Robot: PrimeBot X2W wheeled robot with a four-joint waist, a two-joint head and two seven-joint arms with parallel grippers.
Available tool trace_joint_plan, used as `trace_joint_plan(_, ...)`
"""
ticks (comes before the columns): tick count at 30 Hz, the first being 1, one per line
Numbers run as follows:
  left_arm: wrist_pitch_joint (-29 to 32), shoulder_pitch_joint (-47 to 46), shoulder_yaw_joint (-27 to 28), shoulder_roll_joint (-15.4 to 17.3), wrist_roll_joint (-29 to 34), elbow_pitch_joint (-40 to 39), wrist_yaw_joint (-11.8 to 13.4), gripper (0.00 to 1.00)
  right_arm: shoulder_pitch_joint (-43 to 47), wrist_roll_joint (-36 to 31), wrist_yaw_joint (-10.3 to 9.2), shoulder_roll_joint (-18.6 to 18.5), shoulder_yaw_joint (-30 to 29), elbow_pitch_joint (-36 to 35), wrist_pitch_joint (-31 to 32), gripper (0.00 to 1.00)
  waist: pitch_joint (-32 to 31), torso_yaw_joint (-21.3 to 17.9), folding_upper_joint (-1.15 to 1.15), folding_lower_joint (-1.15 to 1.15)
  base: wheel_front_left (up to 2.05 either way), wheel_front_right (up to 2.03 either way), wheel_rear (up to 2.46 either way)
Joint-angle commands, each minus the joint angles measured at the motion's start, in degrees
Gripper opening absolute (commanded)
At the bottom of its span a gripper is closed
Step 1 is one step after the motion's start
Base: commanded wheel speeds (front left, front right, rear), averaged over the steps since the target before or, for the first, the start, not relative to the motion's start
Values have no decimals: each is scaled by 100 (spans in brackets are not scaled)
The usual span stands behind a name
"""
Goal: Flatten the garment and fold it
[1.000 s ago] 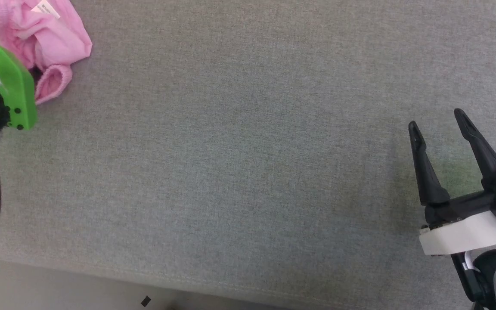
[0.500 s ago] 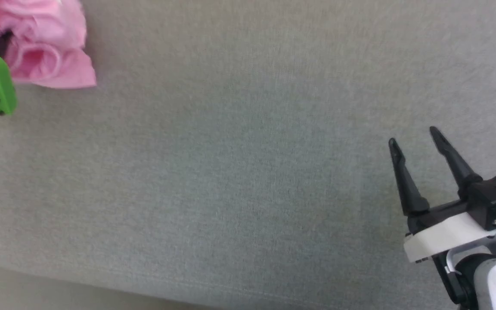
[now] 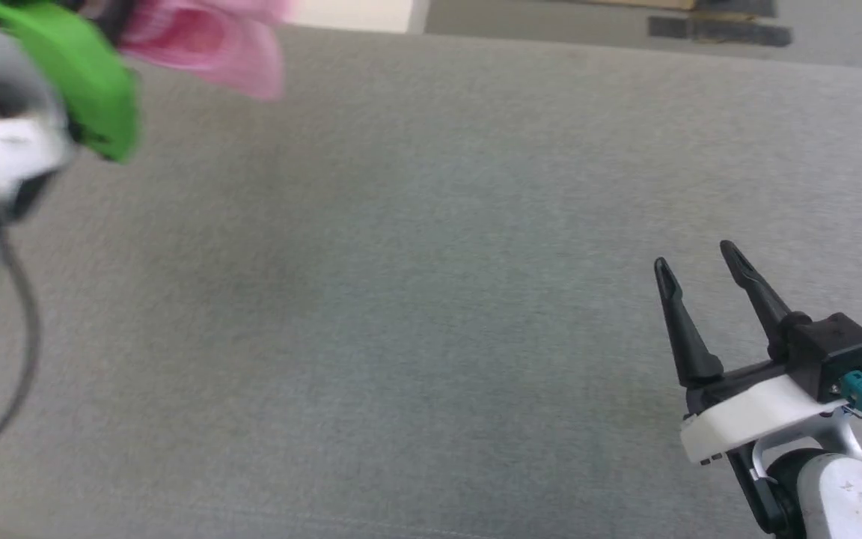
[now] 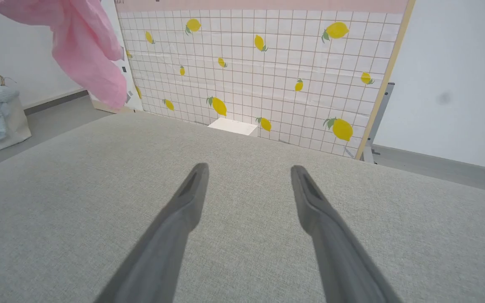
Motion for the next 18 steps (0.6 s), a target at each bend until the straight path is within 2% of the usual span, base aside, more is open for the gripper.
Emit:
trace_joint_plan(1,74,71,-116,-173,24,-182,12,0,-60,38,-9,27,-2,35,-56,100,-199,-352,0,0,0,0,0)
trace_joint_plan(7,363,611,-739,-774,124,-753,163,0,-147,-9,-9,82,-38,119,-163,100,-116,-802,0,0,0,0,0)
trace_joint_plan(10,422,999,-1064,-1215,148,-808,357,0,-167,-51,-9,123,-52,145,-212,100,-20,-1014,0,0,0,0,0)
trace_joint_plan(13,436,1356,-1416,-1583,235,-750,461,0,-199,-86,-9,159,-57,190,-267,100,61,-1188,0,0,0,0,0)
trace_joint_plan(14,478,1493,-1558,-1714,245,-709,475,3,-209,-92,-9,170,-68,213,-295,100,84,-1234,0,0,0,0,0)
trace_joint_plan(15,501,1597,-1663,-1815,250,-684,483,46,-218,-98,-9,178,-76,232,-316,100,101,-1268,0,0,0,0,0)
trace_joint_plan(16,504,1719,-1767,-1937,252,-660,504,100,-227,-106,-9,188,-86,256,-342,100,110,-1296,0,0,0,0,0)
trace_joint_plan(18,499,1889,-1937,-2104,276,-646,515,100,-237,-123,-9,205,-94,293,-374,100,111,-1322,0,0,0,0,0)
